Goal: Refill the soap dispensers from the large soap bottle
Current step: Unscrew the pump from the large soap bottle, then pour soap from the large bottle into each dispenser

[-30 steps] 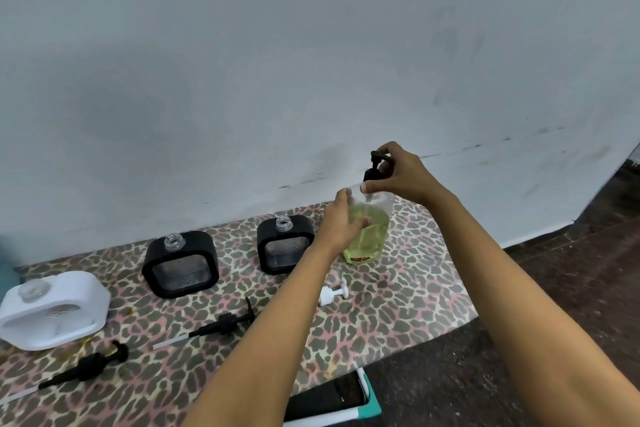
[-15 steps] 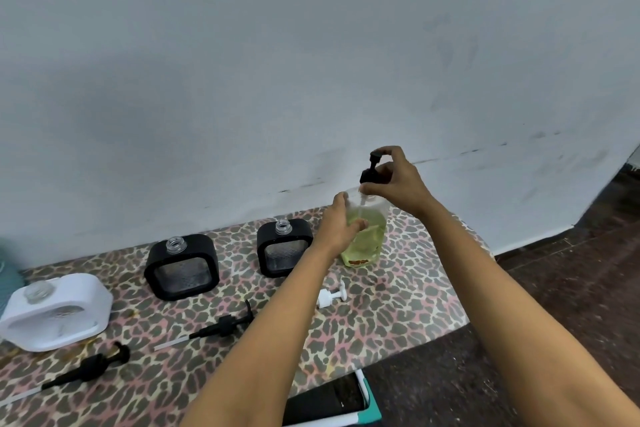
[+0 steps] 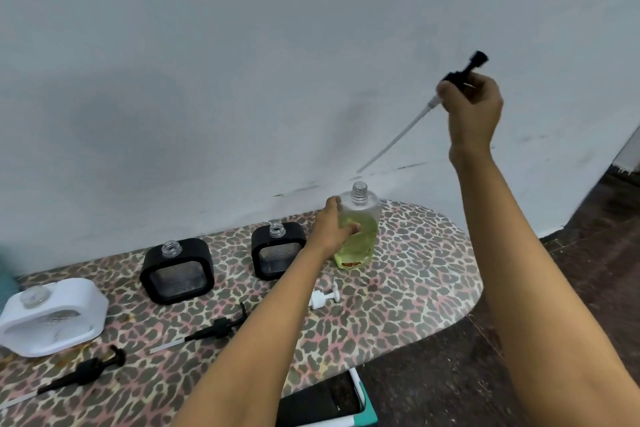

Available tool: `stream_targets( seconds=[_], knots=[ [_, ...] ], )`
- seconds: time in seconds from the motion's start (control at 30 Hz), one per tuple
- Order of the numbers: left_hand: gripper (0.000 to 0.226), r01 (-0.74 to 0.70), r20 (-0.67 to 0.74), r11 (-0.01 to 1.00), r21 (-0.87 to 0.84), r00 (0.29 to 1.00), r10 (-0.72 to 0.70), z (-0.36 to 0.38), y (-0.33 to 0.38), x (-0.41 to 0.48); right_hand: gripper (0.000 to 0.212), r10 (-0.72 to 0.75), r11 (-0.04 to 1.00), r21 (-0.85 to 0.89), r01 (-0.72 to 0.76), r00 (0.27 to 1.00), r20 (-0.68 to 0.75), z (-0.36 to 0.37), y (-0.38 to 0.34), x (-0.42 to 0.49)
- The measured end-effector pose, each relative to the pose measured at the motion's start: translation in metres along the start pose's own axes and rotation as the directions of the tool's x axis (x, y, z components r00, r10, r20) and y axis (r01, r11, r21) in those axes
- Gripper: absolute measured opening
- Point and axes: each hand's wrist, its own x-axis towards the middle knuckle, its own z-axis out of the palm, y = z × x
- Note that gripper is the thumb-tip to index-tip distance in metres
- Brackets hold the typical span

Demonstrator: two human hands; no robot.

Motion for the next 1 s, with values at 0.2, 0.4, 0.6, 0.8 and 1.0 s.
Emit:
stream_targets(
  seconds=[0.2,0.4,0.6,0.8,1.0],
  knots=[
    [0.064,-0.008,0.002,1.0,-0.023,1.0,0.008,-0.001,-0.001,-0.001,0.017,0.556,0.831,0.104,-0.546,0.811,-0.182,-0.051,0.065,0.0],
    [0.064,-0.027,-0.008,1.0,0.011,1.0,0.027,0.0,-0.003,0.001,0.012,0.761,0.526,-0.275,-0.805,0.59,-0.271,-0.09,0.16,-0.055],
    [0.06,-0.039,-0.01,0.999,0.009,0.999,0.039,0.001,-0.007,0.003,0.016,0.656,0.496,-0.572,-0.653,0.714,-0.246,-0.089,0.185,-0.105],
    [0.062,-0.053,-0.007,0.998,0.031,0.999,0.053,0.001,-0.007,0.003,0.024,0.596,0.473,-0.729,-0.495,0.789,-0.148,-0.091,0.197,-0.123],
    [0.061,-0.037,-0.054,0.998,-0.052,0.998,0.034,0.004,-0.01,0.002,0.073,0.502,0.433,-0.754,-0.495,0.827,-0.254,-0.086,0.182,-0.123]
  ],
)
